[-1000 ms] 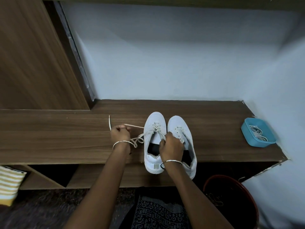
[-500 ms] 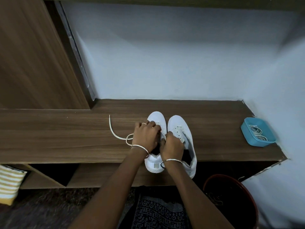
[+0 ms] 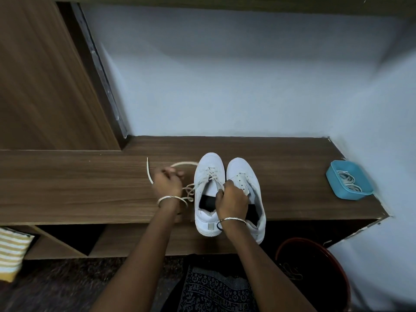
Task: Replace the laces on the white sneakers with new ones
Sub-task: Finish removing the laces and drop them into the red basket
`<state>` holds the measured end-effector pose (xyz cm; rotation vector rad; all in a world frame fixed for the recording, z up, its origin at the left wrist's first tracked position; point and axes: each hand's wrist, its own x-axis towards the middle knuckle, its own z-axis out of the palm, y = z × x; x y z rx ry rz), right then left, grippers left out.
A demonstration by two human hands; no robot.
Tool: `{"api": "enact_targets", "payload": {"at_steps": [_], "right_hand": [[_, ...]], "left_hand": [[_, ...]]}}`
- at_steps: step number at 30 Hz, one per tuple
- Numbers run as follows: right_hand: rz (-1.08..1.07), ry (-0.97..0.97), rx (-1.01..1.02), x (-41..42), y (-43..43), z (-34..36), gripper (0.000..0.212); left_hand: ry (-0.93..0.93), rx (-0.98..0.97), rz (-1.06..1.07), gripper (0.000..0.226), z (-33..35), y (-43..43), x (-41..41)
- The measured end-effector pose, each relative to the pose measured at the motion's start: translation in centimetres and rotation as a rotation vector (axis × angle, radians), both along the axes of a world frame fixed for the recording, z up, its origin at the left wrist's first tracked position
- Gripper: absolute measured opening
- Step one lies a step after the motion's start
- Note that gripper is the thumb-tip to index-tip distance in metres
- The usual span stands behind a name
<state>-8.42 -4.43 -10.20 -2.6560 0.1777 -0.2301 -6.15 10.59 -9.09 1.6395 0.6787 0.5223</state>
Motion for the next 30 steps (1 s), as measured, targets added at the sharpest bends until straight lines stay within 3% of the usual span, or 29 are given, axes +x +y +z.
{"api": "enact_targets", "payload": {"at_steps": [2, 3, 5, 8, 13, 16, 18, 21, 30], "right_hand": [[-0.008, 0.000, -0.004, 0.0, 0.0, -0.1, 0.017], [-0.011, 0.001, -0.010, 0.1, 0.0, -0.2, 0.017], [-0.014, 0.000, -0.016, 0.1, 0.1, -0.3, 0.018], [-0.020, 0.000, -0.012, 0.1, 0.1, -0.3, 0.017], [-0.002, 0.011, -0.034, 0.1, 0.1, -0.1, 0.017], [0.038, 0.004, -0.056, 0.1, 0.3, 0.4, 0.019], [0.090, -0.011, -0.068, 0.3, 0.4, 0.7, 0.029], [0.207, -0.032, -0.099, 0.8, 0.3, 0.8, 0.038], [0.349, -0.095, -0.274, 3.2, 0.8, 1.0, 0.016]], "left_hand": [[0.014, -0.367, 0.132, 0.020, -1.0, 2.9, 0.4], [0.058, -0.408, 0.154, 0.016, -1.5, 4.3, 0.3], [0.242, -0.306, 0.144, 0.009, -2.3, 6.6, -0.2], [0.420, 0.007, 0.113, 0.025, -2.3, 6.1, -2.1], [0.166, 0.631, -0.053, 0.025, -1.2, 1.1, -4.0], [0.151, 0.843, -0.106, 0.022, -0.4, -2.6, -4.6], [0.216, 0.909, -0.194, 0.026, -0.7, -4.4, -4.7], [0.357, 0.849, -0.259, 0.026, -1.3, -5.5, -4.6], [0.376, 0.807, -0.207, 0.014, -1.1, -5.9, -4.7]]}}
